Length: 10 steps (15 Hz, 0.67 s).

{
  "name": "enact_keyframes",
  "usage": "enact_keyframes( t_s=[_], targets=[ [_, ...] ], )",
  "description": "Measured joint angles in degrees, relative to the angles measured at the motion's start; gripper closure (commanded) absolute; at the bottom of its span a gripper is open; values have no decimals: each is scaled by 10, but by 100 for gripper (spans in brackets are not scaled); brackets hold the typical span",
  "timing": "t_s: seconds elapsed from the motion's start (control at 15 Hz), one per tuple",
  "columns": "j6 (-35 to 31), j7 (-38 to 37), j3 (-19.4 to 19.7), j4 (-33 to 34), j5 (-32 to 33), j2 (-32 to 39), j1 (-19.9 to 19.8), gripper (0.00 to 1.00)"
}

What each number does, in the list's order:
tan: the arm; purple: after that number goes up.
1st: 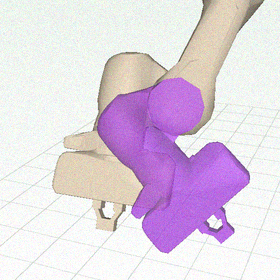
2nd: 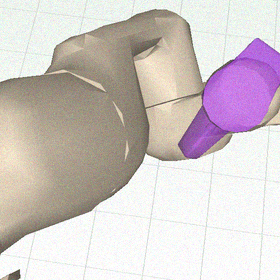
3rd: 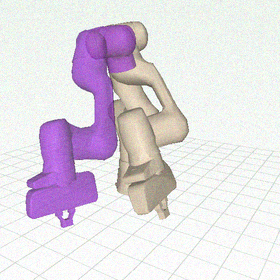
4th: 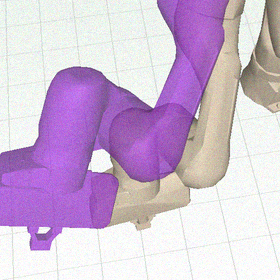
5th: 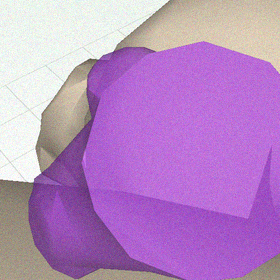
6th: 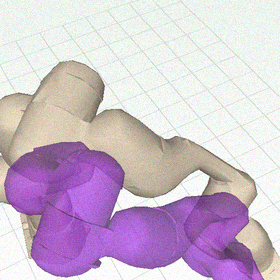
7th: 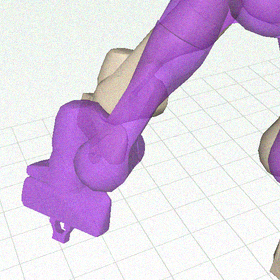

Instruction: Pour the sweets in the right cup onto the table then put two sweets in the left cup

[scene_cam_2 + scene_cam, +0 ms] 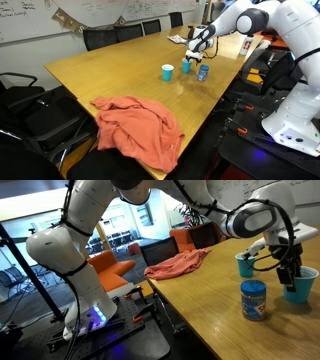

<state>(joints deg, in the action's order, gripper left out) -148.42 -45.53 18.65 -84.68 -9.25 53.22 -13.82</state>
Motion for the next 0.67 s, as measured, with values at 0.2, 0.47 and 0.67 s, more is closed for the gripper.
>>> enact_keyframes(
  t_s=[0.2, 0.47, 0.67],
  targets=[
    [0, 0, -1, 14, -11, 10, -1, 73],
    [0, 0, -1, 24, -14, 16, -2, 99],
    [0, 0, -1, 27, -14, 17, -2, 100]
  ],
)
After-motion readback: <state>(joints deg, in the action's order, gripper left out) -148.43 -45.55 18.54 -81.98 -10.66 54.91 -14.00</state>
